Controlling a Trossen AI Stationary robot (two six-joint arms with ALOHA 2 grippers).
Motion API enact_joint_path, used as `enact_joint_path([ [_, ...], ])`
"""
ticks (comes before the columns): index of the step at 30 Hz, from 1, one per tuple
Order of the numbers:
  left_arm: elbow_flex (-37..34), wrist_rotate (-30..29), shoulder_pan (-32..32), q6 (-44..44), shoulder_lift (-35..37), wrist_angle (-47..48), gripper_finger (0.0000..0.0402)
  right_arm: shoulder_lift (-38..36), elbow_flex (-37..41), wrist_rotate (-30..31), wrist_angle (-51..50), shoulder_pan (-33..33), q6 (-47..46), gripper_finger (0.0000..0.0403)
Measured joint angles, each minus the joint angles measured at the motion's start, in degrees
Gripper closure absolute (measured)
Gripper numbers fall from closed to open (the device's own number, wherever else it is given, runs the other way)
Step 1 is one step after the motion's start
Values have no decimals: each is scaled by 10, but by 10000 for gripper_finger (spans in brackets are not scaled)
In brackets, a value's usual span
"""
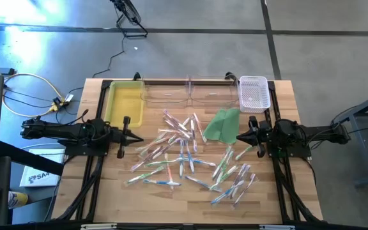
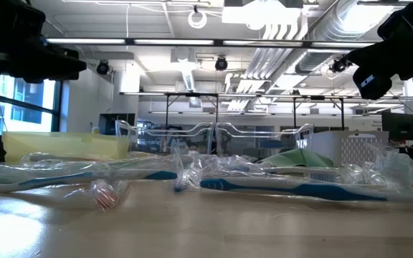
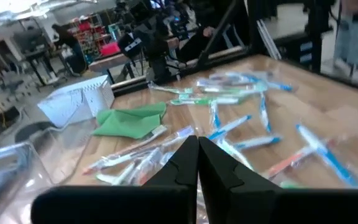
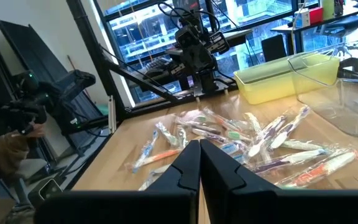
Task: Pick & Place Toothbrushes
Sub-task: Put the blue toothbrush into the yellow bin
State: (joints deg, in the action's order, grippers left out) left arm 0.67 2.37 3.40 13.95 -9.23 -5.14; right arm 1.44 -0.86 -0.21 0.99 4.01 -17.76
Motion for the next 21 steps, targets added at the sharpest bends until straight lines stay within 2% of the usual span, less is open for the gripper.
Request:
enact_joint_path([
  [5,0,0,0,-66,0,-16,396,0,0,0,-1,0,0,401],
  [21,0,-2,0,-62,0,-15,396,0,0,0,-3,0,0,401],
])
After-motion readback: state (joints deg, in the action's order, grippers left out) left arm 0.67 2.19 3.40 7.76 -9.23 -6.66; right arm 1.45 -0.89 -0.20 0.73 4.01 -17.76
